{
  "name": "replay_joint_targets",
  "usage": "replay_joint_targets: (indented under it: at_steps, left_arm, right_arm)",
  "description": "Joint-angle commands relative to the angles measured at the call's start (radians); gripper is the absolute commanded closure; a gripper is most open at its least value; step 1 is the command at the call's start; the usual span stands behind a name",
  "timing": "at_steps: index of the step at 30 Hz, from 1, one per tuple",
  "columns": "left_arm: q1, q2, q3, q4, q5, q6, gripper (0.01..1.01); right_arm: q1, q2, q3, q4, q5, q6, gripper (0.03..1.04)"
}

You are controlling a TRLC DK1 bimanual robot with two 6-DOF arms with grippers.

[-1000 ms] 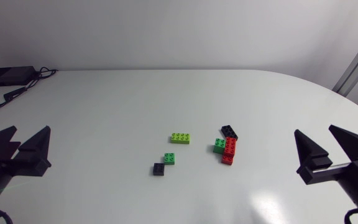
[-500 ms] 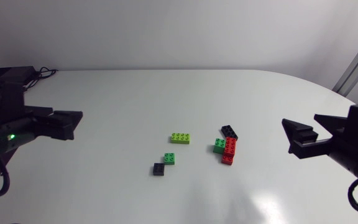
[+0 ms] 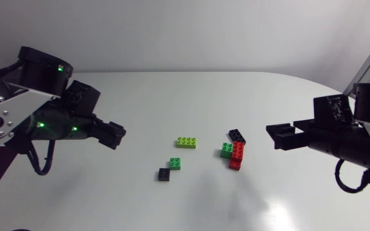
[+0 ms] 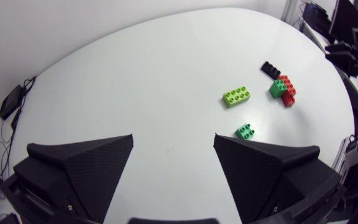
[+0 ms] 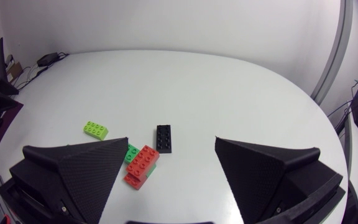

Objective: Separate the duplo bricks

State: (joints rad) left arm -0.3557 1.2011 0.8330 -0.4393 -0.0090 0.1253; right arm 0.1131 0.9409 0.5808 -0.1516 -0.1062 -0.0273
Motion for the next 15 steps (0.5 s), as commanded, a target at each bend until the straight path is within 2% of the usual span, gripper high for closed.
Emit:
replay_joint_targets:
  at_steps: [1,7,9,12,15]
  left_arm:
    - [-0.055,0.049,0.063,-0.026,0.009,0.080,0.126]
    - [-0.141,0.166,0.172,-0.118,0.010,0.151,0.056]
    - [-0.146,0.219,0.212,-0.133,0.058,0.183,0.056]
    - [-0.144,0.278,0.259,-0.153,0.156,0.240,0.057]
    - [-0.152,0.322,0.295,-0.161,0.207,0.284,0.057]
  right_arm:
    - [-0.021,0.084,0.057,-0.003,-0.032,0.029,0.06]
    - [-0.058,0.231,0.137,-0.045,-0.161,0.026,0.06]
    - [-0.058,0.248,0.157,-0.082,-0.142,0.021,0.06]
    - [-0.004,0.276,0.191,-0.172,-0.003,-0.020,0.06]
    - [0.002,0.371,0.248,-0.249,-0.035,-0.031,0.06]
